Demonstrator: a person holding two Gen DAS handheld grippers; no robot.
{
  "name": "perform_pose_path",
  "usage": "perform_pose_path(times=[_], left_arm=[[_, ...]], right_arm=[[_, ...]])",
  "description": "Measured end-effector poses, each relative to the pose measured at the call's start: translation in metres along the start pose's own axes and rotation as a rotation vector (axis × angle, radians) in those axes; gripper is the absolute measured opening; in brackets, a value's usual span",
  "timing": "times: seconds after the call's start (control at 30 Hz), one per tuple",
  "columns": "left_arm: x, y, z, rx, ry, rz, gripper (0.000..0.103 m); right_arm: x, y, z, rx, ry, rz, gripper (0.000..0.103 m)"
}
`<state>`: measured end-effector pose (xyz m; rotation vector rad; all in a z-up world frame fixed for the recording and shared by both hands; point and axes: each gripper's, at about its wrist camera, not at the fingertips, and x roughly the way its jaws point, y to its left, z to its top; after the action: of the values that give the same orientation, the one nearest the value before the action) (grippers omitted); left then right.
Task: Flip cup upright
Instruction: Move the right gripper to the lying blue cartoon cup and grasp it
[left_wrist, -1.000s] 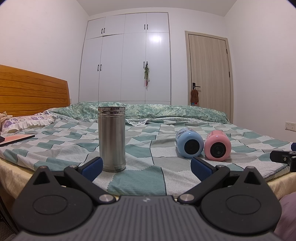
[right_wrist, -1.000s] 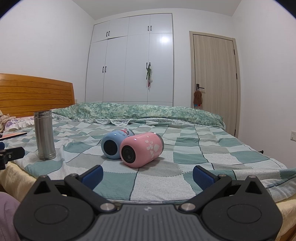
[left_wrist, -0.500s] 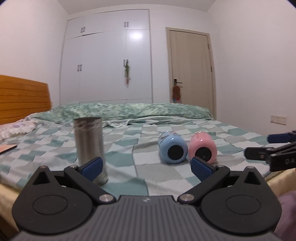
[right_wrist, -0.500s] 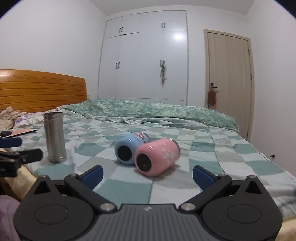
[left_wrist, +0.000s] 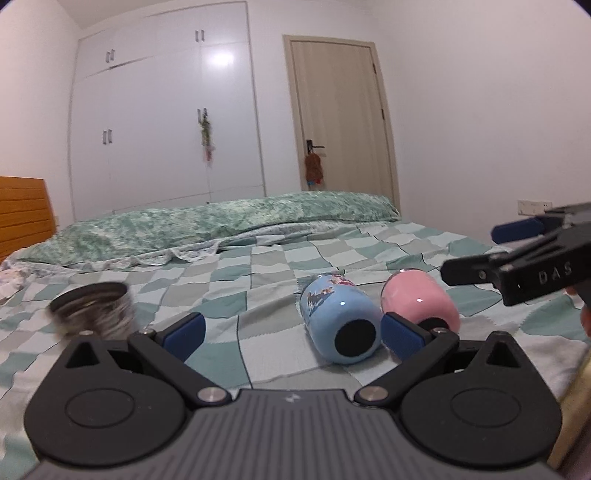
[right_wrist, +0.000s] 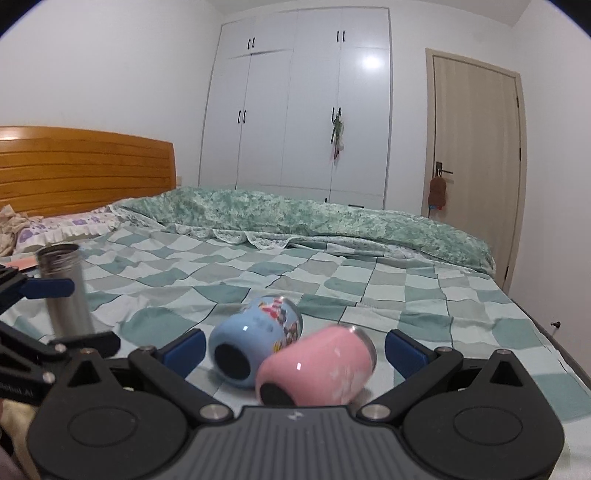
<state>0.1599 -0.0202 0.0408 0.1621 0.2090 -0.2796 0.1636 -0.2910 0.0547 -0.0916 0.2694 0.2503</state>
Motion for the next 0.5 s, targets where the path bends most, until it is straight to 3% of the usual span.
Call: perform_pose_path(times=[0.23,0.5], left_arm=[[0.061,0.02,0.007,0.055,0.046,-0.06,0.103],[0.102,0.06,0.004,0.104,0.113,-0.125,0.103]], right_arm=[[0.065,0.005,0.027,-0.021,0.084,0.027,0.103],[0.143,0.03,0.04,0.001,0.241,0.038,0.102]])
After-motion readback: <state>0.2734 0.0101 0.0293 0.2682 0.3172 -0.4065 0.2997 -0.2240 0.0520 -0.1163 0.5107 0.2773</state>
